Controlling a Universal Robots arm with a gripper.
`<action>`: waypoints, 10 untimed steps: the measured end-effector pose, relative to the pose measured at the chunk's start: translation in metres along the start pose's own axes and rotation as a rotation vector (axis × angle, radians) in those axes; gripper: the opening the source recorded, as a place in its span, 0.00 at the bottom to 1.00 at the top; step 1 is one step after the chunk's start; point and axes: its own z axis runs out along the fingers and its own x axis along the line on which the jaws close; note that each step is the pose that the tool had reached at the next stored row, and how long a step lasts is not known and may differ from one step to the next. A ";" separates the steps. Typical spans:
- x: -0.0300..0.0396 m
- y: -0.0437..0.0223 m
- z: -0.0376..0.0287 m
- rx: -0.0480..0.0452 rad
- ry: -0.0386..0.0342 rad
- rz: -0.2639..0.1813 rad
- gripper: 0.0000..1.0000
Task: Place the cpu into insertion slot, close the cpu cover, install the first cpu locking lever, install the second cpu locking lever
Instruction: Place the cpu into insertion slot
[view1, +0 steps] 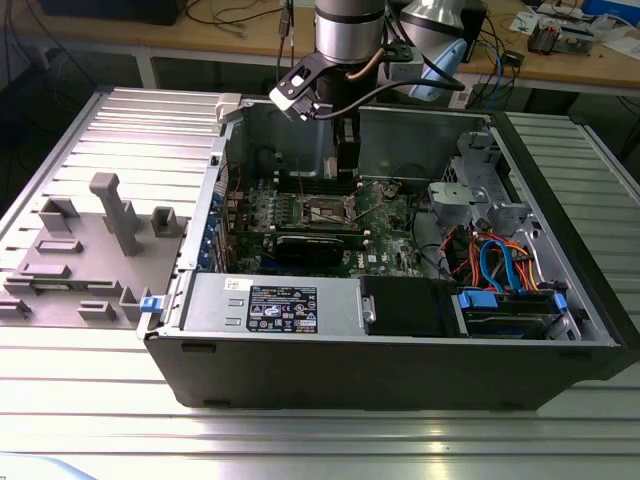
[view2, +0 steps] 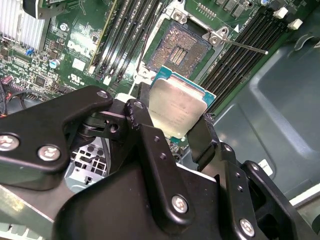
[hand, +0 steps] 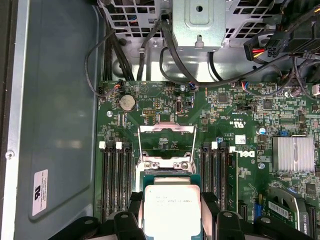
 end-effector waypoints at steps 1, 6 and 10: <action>0.0000 0.0000 0.0000 0.0000 0.0000 0.000 0.54; 0.0000 -0.0002 0.0023 -0.0001 -0.0001 0.000 0.54; 0.0002 -0.0012 0.0106 0.0001 -0.0020 0.000 0.54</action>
